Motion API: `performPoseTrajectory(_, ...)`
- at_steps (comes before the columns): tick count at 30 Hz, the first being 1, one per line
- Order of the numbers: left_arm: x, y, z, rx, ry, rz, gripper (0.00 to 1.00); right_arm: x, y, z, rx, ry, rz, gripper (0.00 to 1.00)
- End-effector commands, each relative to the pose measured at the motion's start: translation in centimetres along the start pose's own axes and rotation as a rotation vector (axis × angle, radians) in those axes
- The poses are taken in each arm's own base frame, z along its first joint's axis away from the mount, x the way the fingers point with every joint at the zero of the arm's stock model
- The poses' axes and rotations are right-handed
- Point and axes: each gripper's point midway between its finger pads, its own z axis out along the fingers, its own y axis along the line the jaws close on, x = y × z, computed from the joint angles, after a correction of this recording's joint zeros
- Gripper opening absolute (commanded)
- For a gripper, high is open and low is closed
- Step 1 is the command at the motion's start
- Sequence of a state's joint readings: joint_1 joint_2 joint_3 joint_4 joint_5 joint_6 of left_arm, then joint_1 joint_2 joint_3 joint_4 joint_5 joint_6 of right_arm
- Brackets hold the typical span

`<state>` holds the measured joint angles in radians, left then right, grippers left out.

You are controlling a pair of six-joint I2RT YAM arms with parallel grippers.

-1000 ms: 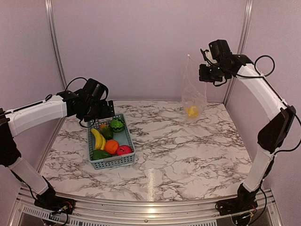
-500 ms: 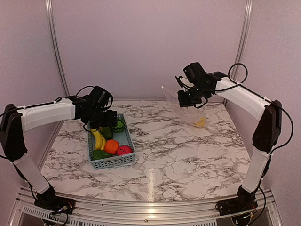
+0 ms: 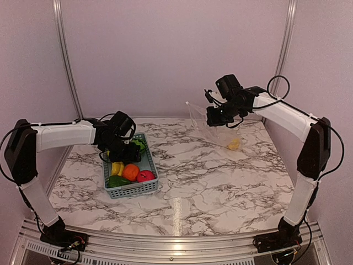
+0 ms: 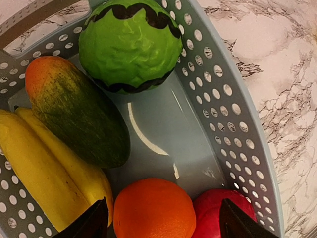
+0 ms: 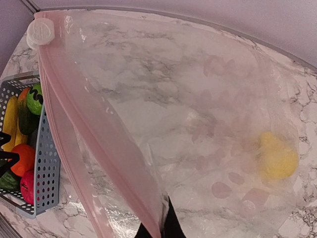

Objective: Place the food in the zip-top bag and seal the zipper
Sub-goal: Pick up the fake fruit from the bin, then place the fake fruit in the zipper food storage bag.

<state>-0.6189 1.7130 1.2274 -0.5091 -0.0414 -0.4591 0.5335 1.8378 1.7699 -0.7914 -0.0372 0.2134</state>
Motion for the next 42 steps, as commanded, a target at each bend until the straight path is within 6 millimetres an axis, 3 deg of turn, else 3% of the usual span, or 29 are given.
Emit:
performPoseTrajectory(1,2.9,0.6,1.2,-0.014,0.135,0.036,0.79,-1.7,0.9,-1.7,-0.053,-0.064,0.014,0.0)
performPoseTrajectory(6,4.2,1.0,1.6,-0.043,0.2,0.063,0.78,-1.6,0.9,-1.8,-0.055,-0.062,0.008,0.0)
performPoseTrajectory(14,5.6,1.4,1.7,-0.093,0.252,0.12,0.63,-1.4,1.1,-1.8,-0.067,-0.054,0.015,0.0)
performPoseTrajectory(18,4.9,1.3,1.0,-0.105,0.236,0.132,0.55,-1.2,1.0,-1.9,-0.066,-0.05,0.017,0.0)
performPoseTrajectory(29,-0.4,-0.6,-3.3,-0.082,0.092,0.132,0.51,-1.2,1.1,-2.2,-0.068,-0.056,0.019,0.0)
performPoseTrajectory(35,-5.8,-4.5,-6.8,0.066,-0.095,0.123,0.49,-1.4,1.6,-2.1,-0.092,-0.056,0.033,0.0)
performPoseTrajectory(39,-9.5,-8.2,-10.5,0.246,-0.272,0.123,0.46,-1.8,2.0,-2.2,-0.106,-0.059,0.043,0.0)
performPoseTrajectory(42,-10.8,-10.9,-13.4,0.399,-0.377,0.139,0.45,-1.9,2.3,-2.2,-0.118,-0.059,0.051,0.0)
